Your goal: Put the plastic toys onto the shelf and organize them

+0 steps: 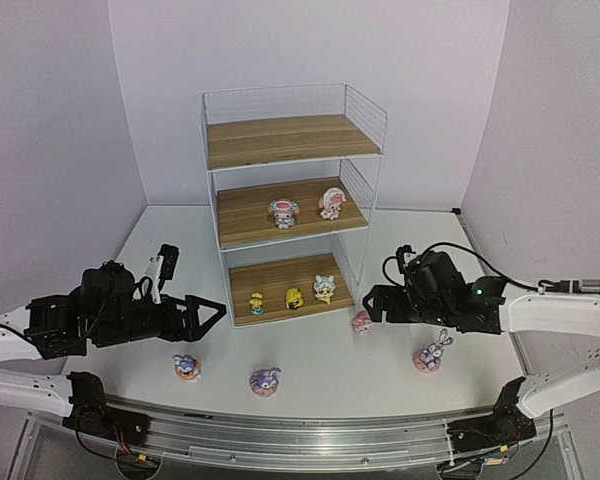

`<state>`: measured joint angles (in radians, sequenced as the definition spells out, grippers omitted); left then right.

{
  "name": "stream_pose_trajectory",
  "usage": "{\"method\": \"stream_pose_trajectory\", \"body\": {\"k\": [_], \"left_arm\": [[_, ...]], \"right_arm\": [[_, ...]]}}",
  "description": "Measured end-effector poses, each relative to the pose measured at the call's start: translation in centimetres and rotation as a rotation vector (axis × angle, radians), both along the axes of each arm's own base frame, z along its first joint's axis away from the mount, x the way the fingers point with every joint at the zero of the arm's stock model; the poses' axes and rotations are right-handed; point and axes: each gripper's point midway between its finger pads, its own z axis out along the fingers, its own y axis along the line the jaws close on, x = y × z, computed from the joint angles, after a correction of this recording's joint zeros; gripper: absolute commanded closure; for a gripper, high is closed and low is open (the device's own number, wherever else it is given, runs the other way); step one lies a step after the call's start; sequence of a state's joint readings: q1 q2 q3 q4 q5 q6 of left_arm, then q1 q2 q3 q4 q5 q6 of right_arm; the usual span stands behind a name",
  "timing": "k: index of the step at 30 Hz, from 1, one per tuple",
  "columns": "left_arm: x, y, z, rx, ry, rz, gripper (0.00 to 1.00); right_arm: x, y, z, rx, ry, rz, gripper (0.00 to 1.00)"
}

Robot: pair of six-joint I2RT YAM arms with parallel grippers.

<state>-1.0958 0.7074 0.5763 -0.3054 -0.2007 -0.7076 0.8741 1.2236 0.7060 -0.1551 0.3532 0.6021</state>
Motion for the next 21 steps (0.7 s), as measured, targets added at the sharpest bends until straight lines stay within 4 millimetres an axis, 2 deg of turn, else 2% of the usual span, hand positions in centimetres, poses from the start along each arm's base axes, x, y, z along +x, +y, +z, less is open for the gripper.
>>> {"method": "stream_pose_trajectory", "body": {"k": [4,7,10,14,21], "left_arm": [[-0.2,0.1,-1.1,0.002,0.031,0.005,0.00],[-0.3,0.3,-1.6,-0.003,0.047,0.008,0.00],[-0.5,0.4,-2.2,-0.003,0.059,0.010,0.00],[-0.6,0.5,-2.7,-0.001,0.065,0.008,0.00],[-0.7,0.2,-2.3,-0.016,0.058,-0.007,0.00]], "right_arm": [[1.5,-0.6,-3.6,-0.065,0.124,-0.045,0.16],[3.1,1.2,-5.8,-0.099,0.192,-0.016,0.19],[3.4,2.0,-7.5,-0.126,0.221,0.014,0.19],[3.4,1.9,-7.8,-0.139,0.215,0.024,0.18],[3.0,1.7,-8.9,-0.158,0.209,0.057,0.19]]}}
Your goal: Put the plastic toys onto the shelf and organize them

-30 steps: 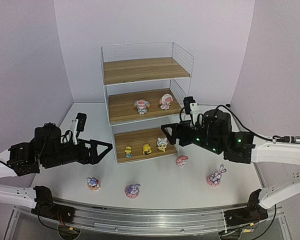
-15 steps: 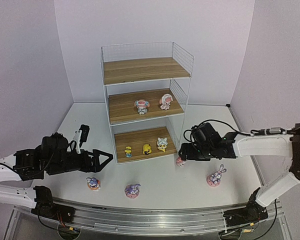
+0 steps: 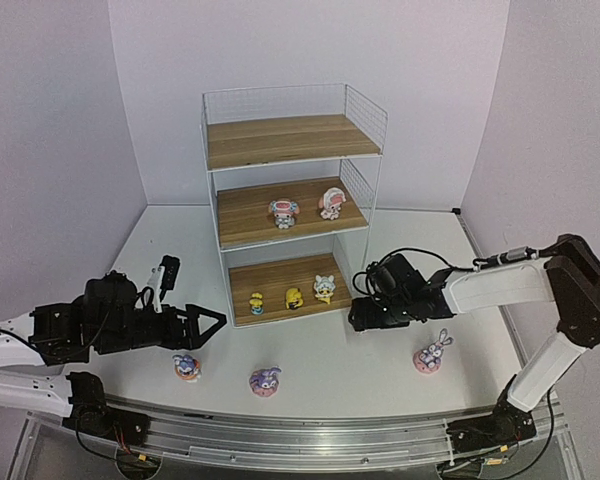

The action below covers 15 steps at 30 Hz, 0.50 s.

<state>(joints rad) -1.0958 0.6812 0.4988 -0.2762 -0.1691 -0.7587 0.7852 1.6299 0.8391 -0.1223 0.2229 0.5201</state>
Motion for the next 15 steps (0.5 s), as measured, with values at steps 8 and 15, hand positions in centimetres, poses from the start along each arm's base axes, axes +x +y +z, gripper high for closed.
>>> {"method": "stream_pose_trajectory", "body": {"k": [8,15], "left_arm": [[0.0,-0.4,-0.2,0.000,0.006,-0.011,0.00],[0.0,-0.7,0.3,-0.020,-0.002,-0.020,0.00]], "right_arm": [[0.4,0.4,-1.4,-0.011,-0.001,0.013,0.53],[-0.4,-0.3,-1.1,0.009,-0.017,0.022,0.68]]}}
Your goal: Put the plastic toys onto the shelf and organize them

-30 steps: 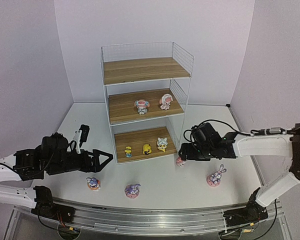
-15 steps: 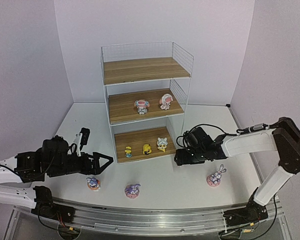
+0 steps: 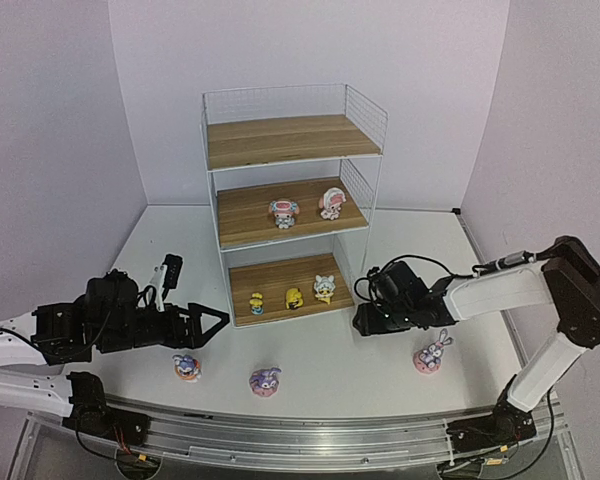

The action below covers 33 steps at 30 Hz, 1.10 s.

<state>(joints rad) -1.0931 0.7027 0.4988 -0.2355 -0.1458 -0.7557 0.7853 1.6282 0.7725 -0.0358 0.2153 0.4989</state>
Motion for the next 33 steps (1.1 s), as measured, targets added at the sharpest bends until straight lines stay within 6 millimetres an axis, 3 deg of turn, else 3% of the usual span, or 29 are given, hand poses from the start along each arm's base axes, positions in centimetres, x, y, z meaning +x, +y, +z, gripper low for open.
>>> {"method": "stream_pose_trajectory", "body": {"k": [5,11,15,17,20,23,26,33], "left_arm": [[-0.7,-1.2,0.1,-0.006,-0.005,-0.076,0.00],[-3.0,-5.2,-0.8,-0.018,0.006,-0.318,0.01],[-4.6,-8.0,-1.4,-0.041,0.027,-0.485,0.09],[-5.3,-9.3,-0.9,-0.069,0.020,-0.559,0.11],[-6.0,-10.6,0.5,-0.117,-0.011,-0.642,0.14],[-6.7,-11.3,2.1,-0.171,-0.045,-0.701,0.19],[-7.2,-11.6,3.2,-0.213,-0.076,-0.745,0.28],[-7.7,-11.7,3.8,-0.236,-0.102,-0.776,0.71]], "right_arm": [[-2.6,1.9,2.9,0.152,0.042,0.135,0.72],[-8.3,8.6,9.2,0.421,0.126,0.475,0.73],[-12.6,13.2,14.5,0.555,0.141,0.703,0.75],[-14.1,15.1,17.4,0.629,0.134,0.798,0.75],[-15.1,16.9,20.0,0.703,0.134,0.883,0.75],[-15.8,17.7,20.5,0.730,0.158,0.926,0.76],[-16.1,18.2,19.7,0.730,0.197,0.944,0.76],[-17.1,18.4,20.1,0.762,0.252,0.996,0.75]]}}
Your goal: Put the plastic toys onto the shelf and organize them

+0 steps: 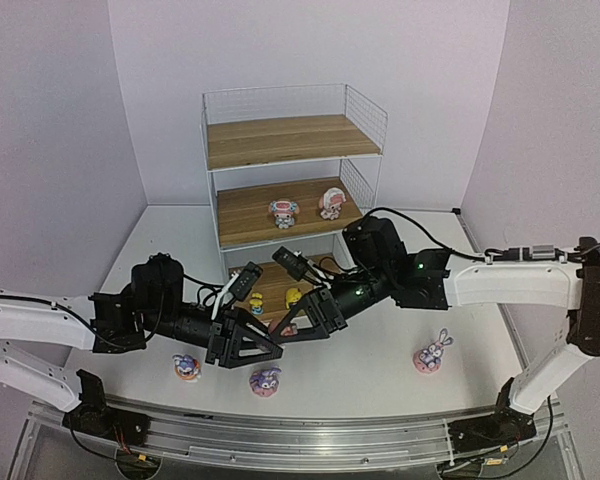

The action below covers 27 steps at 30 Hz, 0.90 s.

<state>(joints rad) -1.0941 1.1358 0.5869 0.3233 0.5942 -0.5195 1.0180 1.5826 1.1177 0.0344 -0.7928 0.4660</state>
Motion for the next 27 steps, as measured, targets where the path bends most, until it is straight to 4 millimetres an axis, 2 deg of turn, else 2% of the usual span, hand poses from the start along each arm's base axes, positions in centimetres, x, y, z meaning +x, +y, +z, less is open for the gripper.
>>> {"method": "stream_pose_trajectory", "body": {"k": [3,7,11,14,19,27], "left_arm": [[-0.1,0.0,-0.2,0.006,0.006,-0.006,0.97],[0.2,0.1,-0.4,0.019,0.039,0.011,1.00],[0.7,-0.1,-0.3,0.012,0.033,0.042,1.00],[1.6,-0.3,0.1,-0.002,0.038,0.096,1.00],[3.2,-0.4,1.0,-0.049,0.050,0.196,1.00],[4.8,0.3,2.4,-0.118,0.060,0.305,1.00]], "right_arm": [[-0.3,0.1,0.3,0.005,0.005,0.009,0.67],[0.0,0.1,0.2,0.000,-0.003,-0.006,0.32],[1.1,0.4,0.4,-0.012,-0.012,-0.086,0.14],[2.4,0.3,1.0,0.008,-0.040,-0.181,0.11],[3.7,-1.4,2.8,0.111,-0.103,-0.351,0.11],[3.4,-1.0,4.9,0.251,-0.164,-0.427,0.17]]}}
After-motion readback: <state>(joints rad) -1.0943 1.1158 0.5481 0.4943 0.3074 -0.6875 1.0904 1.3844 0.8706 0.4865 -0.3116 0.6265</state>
